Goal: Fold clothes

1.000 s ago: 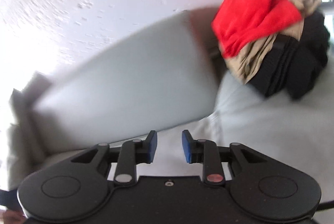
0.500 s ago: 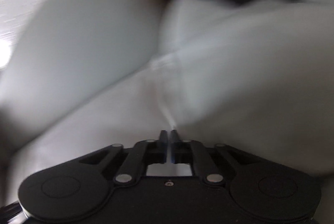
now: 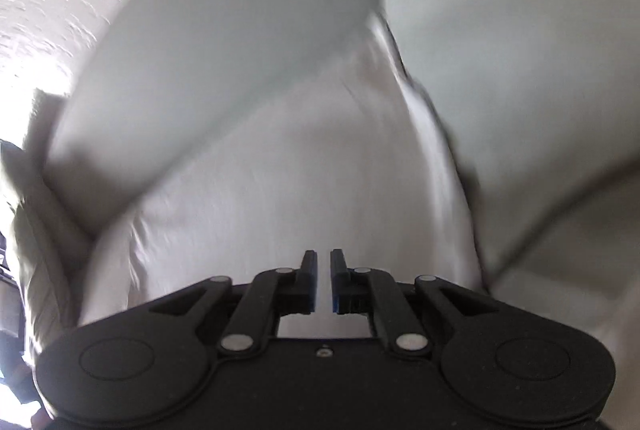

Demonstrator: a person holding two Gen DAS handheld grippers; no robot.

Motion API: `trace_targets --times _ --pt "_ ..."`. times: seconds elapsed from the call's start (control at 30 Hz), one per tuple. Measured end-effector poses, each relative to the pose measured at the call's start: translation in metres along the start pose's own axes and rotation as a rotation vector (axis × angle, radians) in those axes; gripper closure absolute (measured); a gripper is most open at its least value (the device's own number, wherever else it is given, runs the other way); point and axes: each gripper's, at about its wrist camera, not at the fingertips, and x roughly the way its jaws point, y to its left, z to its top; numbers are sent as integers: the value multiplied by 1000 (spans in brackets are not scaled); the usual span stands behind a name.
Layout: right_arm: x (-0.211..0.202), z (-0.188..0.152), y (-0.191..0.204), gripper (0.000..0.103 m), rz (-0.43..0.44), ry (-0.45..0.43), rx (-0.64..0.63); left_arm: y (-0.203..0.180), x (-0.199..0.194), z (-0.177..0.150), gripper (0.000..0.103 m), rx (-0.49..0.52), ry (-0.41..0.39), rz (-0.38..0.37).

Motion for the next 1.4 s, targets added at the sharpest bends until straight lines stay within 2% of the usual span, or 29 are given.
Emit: trace_targets --times 0.07,0.1,0.13,0.17,0.2,0.33,0.43,0.47,0.53,0.6,0.67,0.77,0.83,0.87,0.9,0.93,1.0,1.07,1.1,1.17,1.2,1.23,1.3,1.4 --pt "-9 -8 -8 103 -134 -46 -5 2 -4 -7 95 -7 9 79" --pt "-17 -9 -7 103 -227 -74 -23 1 -9 -9 96 2 9 130" --pt "-25 -11 -5 103 -287 -97 -41 -2 -19 -10 101 24 -8 182" --pt "-34 -13 -3 103 -284 -109 -48 -3 -31 -10 101 47 -34 223" --pt "-47 -15 0 102 -268 -123 -48 -4 -48 -12 101 55 -67 229" --pt "-126 -30 24 101 -154 -234 -83 -4 -132 -24 100 32 -224 129" --pt "-180 -50 31 99 -54 -274 -79 -4 -194 -35 100 21 -330 56" --pt "-198 -55 31 97 -7 -275 -69 -6 -210 -41 99 28 -348 36" --pt "-230 -62 28 83 122 -264 -22 -19 -234 -53 99 45 -373 2" --pt "-258 -71 19 78 282 -258 39 -28 -252 -62 99 58 -391 -35" --pt "-282 -82 10 76 490 -272 99 -31 -274 -82 98 68 -406 -69" --pt "-312 -100 -4 64 820 -298 195 -21 -292 -102 94 85 -420 -101" --pt "-321 -109 -10 51 982 -303 275 -22 -297 -113 94 95 -413 -122" --pt "-325 -114 -14 49 1042 -313 317 -21 -298 -116 94 92 -404 -138" --pt "-329 -119 -17 48 1050 -343 351 -20 -300 -120 94 84 -390 -161" --pt "-335 -124 -19 48 1020 -382 362 -18 -304 -125 94 79 -377 -188" --pt "-342 -132 -21 48 887 -437 312 -18 -306 -137 92 86 -352 -204" --pt "-346 -141 -18 48 700 -467 225 -19 -304 -150 84 98 -320 -197" --pt "-339 -143 -16 48 598 -469 182 -20 -295 -154 84 96 -288 -173" --pt "-309 -142 -16 57 396 -449 110 -20 -270 -159 85 72 -219 -125" --pt "-294 -141 -16 79 295 -438 74 -20 -256 -161 87 49 -191 -110" --pt "-275 -142 -19 92 204 -420 51 -20 -242 -162 91 22 -167 -94" --pt "-221 -134 -31 93 89 -351 64 -20 -218 -162 97 -32 -141 -63" --pt "-184 -130 -29 93 -4 -274 51 -20 -194 -153 97 -65 -112 -24"
